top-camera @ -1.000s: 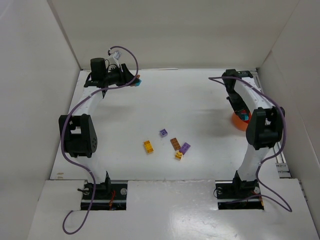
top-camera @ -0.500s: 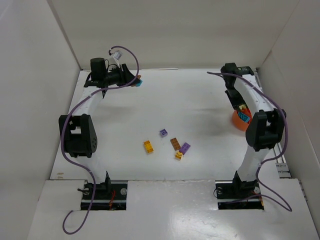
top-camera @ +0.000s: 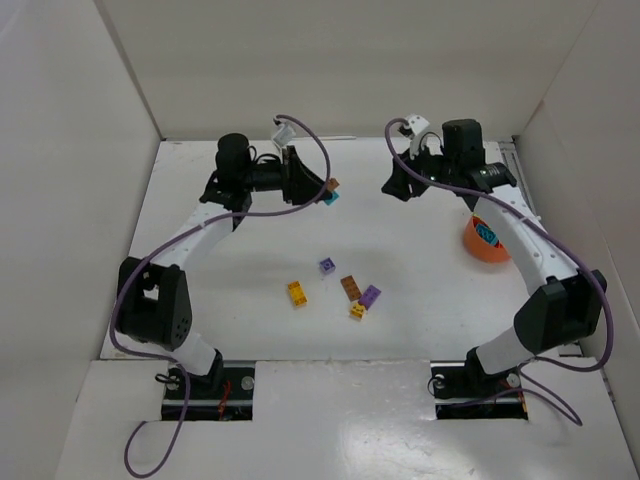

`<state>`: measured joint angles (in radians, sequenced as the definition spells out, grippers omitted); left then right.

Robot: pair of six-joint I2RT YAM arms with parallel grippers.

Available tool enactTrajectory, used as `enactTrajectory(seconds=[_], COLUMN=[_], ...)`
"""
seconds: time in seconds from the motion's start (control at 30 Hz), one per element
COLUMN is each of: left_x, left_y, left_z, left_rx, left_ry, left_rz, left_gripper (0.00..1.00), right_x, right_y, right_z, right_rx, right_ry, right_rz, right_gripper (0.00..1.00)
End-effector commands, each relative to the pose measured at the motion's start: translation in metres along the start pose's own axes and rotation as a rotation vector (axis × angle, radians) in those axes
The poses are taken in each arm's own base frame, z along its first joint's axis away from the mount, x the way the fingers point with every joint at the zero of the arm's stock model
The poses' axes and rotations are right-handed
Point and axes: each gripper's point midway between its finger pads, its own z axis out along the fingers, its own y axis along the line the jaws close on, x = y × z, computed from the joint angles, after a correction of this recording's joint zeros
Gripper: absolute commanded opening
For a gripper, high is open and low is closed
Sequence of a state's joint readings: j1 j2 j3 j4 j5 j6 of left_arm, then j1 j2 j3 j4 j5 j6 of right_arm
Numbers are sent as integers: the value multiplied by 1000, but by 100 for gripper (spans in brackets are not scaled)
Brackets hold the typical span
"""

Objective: Sort the legos into containers by color

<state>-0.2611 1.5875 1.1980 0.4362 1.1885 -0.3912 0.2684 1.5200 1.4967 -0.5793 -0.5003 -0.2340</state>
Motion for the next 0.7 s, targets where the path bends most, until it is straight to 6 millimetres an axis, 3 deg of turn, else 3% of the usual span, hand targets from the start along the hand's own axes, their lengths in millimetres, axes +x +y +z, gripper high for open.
enactTrajectory(seconds=[0.0, 0.03, 0.1, 0.3, 0.33, 0.4, 0.5, 0.67], left_x=[-7, 1, 2, 10, 11, 16, 23, 13], left_y=[-80, -85, -107, -121, -124, -132, -139, -155], left_z=[7, 9, 13, 25, 30, 33, 42, 45], left_rx=[205, 220, 267, 276, 279, 291, 292, 256], left_ry=[-3, 4, -6, -11, -13, -10, -13, -69], left_rz=[294, 313, 400, 393, 392, 390, 389, 432], left_gripper=[0, 0, 0, 0, 0, 0, 0, 0], right_x=[-32, -40, -38, -35, -28, -31, -31, -36], right_y=[68, 75, 93, 132, 134, 142, 145, 155], right_z=[3, -3, -11, -53, -55, -71, -78, -94], right_rx=[-405, -436, -511, -603, -605, -600, -558, -521], right_ry=[-208, -253, -279, -335, -329, -363, -381, -410], right_rz=[-107, -130, -137, -197, -191, -207, -203, -197], right_gripper=[50, 50, 52, 53, 53, 53, 53, 53])
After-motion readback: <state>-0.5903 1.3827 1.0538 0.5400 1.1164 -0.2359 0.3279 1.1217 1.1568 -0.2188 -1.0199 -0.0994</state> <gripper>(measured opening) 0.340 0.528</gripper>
